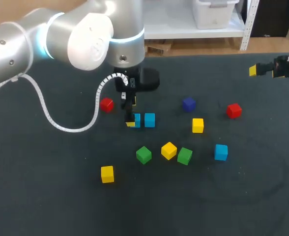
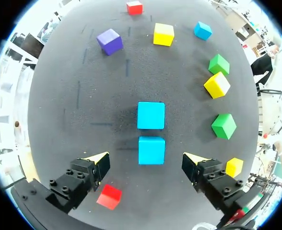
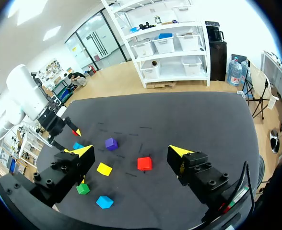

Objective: Place the blue cubes, place green cubes on the blue cubes, place the yellow cubes on the green cubes, then place the red cubes on the yellow cubes, and place purple cube on the red cubes.

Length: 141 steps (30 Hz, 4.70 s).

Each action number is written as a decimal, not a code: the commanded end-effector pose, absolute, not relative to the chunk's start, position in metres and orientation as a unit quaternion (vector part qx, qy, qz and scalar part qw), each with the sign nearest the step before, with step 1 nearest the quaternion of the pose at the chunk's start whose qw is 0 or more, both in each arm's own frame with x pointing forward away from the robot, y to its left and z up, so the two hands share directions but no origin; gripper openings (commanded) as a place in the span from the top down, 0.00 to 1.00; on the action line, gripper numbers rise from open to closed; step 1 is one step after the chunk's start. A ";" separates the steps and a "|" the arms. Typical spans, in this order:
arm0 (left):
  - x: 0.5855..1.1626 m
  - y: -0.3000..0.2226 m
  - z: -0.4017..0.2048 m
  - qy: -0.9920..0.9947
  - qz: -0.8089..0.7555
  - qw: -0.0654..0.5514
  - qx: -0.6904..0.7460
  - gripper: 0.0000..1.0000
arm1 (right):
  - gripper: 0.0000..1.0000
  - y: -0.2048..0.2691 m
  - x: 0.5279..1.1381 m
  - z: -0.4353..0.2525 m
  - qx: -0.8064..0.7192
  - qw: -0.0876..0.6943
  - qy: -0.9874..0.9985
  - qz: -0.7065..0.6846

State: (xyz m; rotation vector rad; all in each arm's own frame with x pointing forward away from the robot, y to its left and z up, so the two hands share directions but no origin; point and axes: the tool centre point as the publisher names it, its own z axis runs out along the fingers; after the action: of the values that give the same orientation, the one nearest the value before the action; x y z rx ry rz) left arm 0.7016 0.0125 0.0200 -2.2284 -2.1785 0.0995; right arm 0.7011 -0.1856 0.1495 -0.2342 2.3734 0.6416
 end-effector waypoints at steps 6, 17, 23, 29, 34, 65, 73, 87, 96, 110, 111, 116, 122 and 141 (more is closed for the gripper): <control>0.689 0.051 0.042 -0.683 0.048 -0.025 -0.728 0.00 | 0.00 -0.185 0.701 0.150 -0.089 0.330 0.908 0.244; 0.678 0.091 0.051 -0.670 0.089 -0.107 -0.730 0.00 | 0.00 -0.185 0.701 0.150 -0.089 0.330 0.908 0.244; 0.670 0.112 0.058 -0.655 0.099 -0.113 -0.740 0.00 | 0.00 -0.185 0.701 0.150 -0.089 0.330 0.908 0.244; 0.666 0.136 0.071 -0.650 0.104 -0.110 -0.745 0.00 | 0.00 -0.185 0.701 0.150 -0.089 0.330 0.908 0.244; 0.666 0.151 0.078 -0.654 0.110 -0.108 -0.741 0.00 | 0.00 -0.185 0.701 0.150 -0.089 0.330 0.908 0.244; 0.675 0.167 0.087 -0.670 0.139 -0.105 -0.721 0.00 | 0.00 -0.171 0.678 0.155 -0.419 0.354 0.802 0.237; 0.675 0.167 0.087 -0.670 0.139 -0.105 -0.721 0.00 | 0.00 -0.185 0.652 0.148 -0.662 0.230 0.672 0.239; 0.675 0.167 0.087 -0.670 0.139 -0.105 -0.721 0.00 | 0.00 -0.185 0.652 0.148 -0.662 0.230 0.672 0.239; 0.675 0.167 0.087 -0.670 0.139 -0.105 -0.721 0.00 | 0.00 -0.185 0.652 0.148 -0.662 0.230 0.672 0.239; 0.675 0.167 0.087 -0.670 0.139 -0.105 -0.721 0.00 | 0.00 -0.145 0.607 0.108 -0.644 0.223 0.698 0.221; 0.675 0.167 0.087 -0.670 0.139 -0.105 -0.721 0.00 | 0.00 -0.142 0.602 0.106 -0.639 0.227 0.702 0.218; 0.675 0.167 0.087 -0.670 0.139 -0.105 -0.721 0.00 | 0.00 -0.134 0.584 0.099 -0.608 0.239 0.734 0.183; 0.675 0.167 0.087 -0.670 0.139 -0.105 -0.721 0.00 | 0.00 -0.126 0.570 0.083 -0.604 0.244 0.741 0.162; 0.675 0.167 0.087 -0.670 0.139 -0.105 -0.721 0.00 | 0.00 -0.106 0.555 0.012 -0.596 0.229 0.753 0.159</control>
State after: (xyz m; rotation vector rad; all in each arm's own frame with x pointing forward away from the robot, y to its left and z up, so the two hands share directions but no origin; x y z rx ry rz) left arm 0.6736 0.1661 0.0874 -2.4280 -2.2640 0.4658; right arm 0.5478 -0.1145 0.0263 -1.6451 2.0760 0.4357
